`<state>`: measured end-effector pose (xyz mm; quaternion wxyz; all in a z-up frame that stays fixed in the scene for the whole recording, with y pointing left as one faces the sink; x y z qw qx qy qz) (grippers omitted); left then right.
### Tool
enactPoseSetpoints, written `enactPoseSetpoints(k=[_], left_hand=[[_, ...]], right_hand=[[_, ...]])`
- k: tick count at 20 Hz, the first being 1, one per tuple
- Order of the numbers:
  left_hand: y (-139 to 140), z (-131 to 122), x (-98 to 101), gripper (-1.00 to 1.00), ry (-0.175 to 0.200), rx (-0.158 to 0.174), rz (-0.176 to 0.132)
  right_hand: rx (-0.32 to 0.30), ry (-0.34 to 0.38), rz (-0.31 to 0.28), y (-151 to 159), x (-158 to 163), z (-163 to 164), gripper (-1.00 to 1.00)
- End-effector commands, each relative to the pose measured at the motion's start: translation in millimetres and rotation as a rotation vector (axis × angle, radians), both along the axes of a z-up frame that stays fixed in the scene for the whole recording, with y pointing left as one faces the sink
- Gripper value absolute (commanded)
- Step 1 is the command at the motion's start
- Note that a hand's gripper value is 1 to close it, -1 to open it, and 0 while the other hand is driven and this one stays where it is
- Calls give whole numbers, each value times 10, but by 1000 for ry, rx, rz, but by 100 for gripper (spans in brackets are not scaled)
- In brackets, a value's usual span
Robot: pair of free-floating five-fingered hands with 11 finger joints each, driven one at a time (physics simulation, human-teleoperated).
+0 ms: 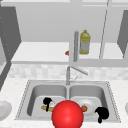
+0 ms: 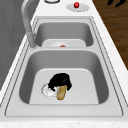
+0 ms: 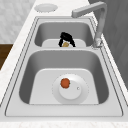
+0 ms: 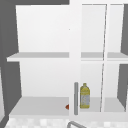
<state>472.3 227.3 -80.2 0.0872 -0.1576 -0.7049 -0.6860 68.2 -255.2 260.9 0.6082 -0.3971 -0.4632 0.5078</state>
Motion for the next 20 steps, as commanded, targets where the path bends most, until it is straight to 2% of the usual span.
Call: enactPoseSetpoints(k=[1,2,4,6,9,15,20], left_hand=[[-66,140,13,-100,-84,-34,41],[-41,137,41,-100,-58,-30,52],[-85,271,0,-100,-89,-20,43],[-61,342,-107,-100,-101,-26,29],[-42,498,-257,-100,-107,-23,20],[29,879,-493,-100,-81,-12,20],[63,1183,-724,-100,-94,-3,14]], right_hand=[[0,0,0,0,0,0,0],[0,0,0,0,0,0,0],[0,0,0,0,0,0,0],[0,0,0,0,0,0,0],[0,0,0,0,0,0,0],[0,0,0,0,0,0,0],[0,0,0,0,0,0,0]])
